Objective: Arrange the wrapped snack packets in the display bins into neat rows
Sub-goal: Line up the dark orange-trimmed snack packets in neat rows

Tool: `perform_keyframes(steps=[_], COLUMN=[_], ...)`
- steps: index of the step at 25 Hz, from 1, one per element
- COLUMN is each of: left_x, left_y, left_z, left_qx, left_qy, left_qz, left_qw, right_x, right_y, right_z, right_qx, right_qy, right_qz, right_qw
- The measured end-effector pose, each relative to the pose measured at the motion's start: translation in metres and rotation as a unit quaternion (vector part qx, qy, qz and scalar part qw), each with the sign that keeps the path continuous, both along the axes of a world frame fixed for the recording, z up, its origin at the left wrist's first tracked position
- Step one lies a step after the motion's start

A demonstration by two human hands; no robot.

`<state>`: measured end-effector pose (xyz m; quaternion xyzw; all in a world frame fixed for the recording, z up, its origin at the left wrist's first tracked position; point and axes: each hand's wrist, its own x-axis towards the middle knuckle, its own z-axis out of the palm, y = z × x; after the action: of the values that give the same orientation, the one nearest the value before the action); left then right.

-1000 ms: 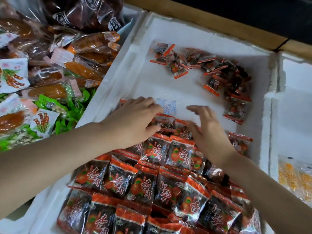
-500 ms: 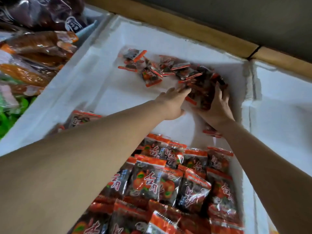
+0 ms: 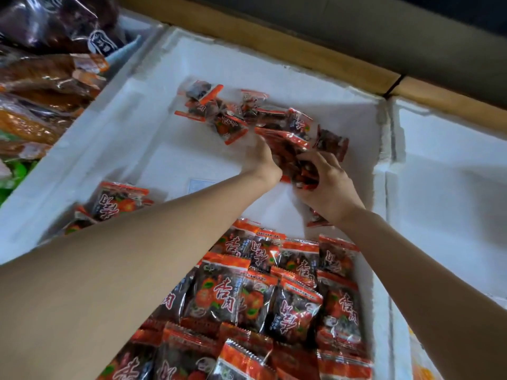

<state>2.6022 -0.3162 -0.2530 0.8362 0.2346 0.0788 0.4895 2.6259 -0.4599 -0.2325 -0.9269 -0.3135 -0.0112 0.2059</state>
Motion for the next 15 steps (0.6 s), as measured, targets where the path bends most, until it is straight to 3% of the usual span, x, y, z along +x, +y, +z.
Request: perform_keyframes(steps=[4,9,15], left_x=[-0.016,-0.049,-0.087], left_y=[0.004,0.023,0.025], left_z=[-0.001,0.015,0.031], left_qx=[-0.042,-0.040,-0.209], left_qy=[0.016,-0.015,-0.024], left_qz=[0.054,0.067,0.081], left_qw=[0.998,0.997,0.974], right_x=[-0.006,-0.013,-0.022], right_y=[0.000,-0.007,0.001], right_z=[0.006,0.020,0.030], right_qx=[0.020,0.040,0.181], right_qy=[-0.013,-0.028,0.030], right_qz=[0.021,-0.031,-0.113], right_qw=[1.000,0.998,0.976])
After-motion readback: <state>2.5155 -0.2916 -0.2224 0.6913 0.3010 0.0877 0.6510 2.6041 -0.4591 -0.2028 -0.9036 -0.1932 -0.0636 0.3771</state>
